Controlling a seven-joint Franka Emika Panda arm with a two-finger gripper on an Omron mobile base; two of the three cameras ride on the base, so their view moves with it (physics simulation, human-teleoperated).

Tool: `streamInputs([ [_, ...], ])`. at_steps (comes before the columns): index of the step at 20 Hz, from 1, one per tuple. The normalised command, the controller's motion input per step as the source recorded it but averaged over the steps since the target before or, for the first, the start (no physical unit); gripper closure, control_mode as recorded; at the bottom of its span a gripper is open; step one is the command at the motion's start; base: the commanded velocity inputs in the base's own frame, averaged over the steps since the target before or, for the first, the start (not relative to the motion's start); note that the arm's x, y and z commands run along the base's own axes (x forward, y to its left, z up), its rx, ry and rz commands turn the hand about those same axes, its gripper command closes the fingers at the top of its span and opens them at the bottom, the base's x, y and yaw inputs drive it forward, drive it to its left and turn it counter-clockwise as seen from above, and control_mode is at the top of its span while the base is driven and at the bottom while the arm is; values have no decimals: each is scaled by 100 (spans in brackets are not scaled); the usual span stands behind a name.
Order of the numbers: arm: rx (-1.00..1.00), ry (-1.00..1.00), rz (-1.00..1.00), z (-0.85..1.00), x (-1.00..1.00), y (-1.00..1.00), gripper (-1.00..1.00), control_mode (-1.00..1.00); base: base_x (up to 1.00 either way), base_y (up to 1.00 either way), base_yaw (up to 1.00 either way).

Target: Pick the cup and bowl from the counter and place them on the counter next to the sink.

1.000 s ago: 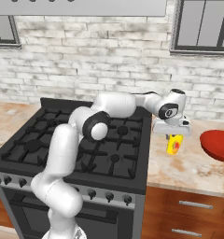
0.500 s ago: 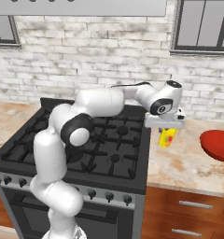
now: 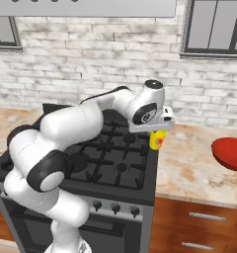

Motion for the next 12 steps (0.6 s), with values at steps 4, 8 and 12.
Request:
streamInputs([
  [4,-14,3,3,59,-46,69,100,-100,0,0,0],
  [8,-9,22,0,45,-28,58,100,-100,0,0,0],
  [12,-1,24,-7,20,-3,32,100,-100,0,0,0],
])
